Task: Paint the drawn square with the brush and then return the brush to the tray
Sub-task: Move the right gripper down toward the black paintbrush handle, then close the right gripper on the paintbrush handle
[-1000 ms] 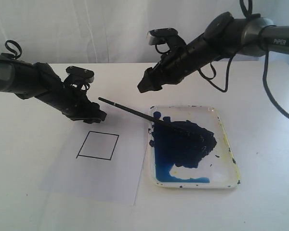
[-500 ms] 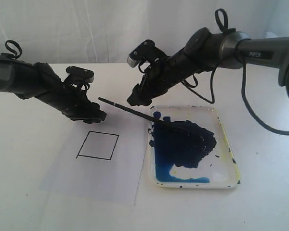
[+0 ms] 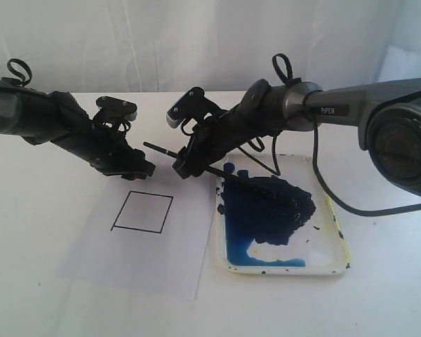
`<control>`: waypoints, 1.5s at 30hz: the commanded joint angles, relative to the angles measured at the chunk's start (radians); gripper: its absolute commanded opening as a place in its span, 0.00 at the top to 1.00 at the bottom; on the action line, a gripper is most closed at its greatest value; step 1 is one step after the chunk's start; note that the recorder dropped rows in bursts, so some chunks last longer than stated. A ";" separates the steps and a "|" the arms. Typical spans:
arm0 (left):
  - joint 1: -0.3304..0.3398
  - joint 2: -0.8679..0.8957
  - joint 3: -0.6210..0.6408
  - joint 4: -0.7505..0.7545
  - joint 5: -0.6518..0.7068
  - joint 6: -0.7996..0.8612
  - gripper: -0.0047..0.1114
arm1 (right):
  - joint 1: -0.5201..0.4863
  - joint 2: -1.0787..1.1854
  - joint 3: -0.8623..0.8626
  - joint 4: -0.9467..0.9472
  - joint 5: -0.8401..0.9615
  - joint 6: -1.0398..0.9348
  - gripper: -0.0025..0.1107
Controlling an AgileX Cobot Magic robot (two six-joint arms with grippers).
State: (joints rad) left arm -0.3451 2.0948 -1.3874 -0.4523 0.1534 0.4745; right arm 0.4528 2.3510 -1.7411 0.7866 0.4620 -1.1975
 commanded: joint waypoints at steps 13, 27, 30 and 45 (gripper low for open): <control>0.006 0.009 0.001 -0.003 0.023 -0.005 0.44 | 0.004 0.021 -0.003 0.009 -0.041 -0.010 0.46; 0.006 0.009 0.001 -0.003 0.021 -0.005 0.44 | 0.004 0.023 -0.003 0.009 -0.045 -0.010 0.83; 0.006 0.009 0.001 -0.003 0.021 -0.005 0.44 | 0.004 0.023 -0.003 0.009 -0.045 -0.010 0.89; 0.006 0.009 0.001 -0.003 0.019 -0.005 0.44 | 0.004 0.018 -0.003 0.007 -0.049 -0.010 0.98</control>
State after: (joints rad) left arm -0.3451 2.0948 -1.3874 -0.4523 0.1534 0.4745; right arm 0.4550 2.3732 -1.7411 0.7902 0.4203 -1.1995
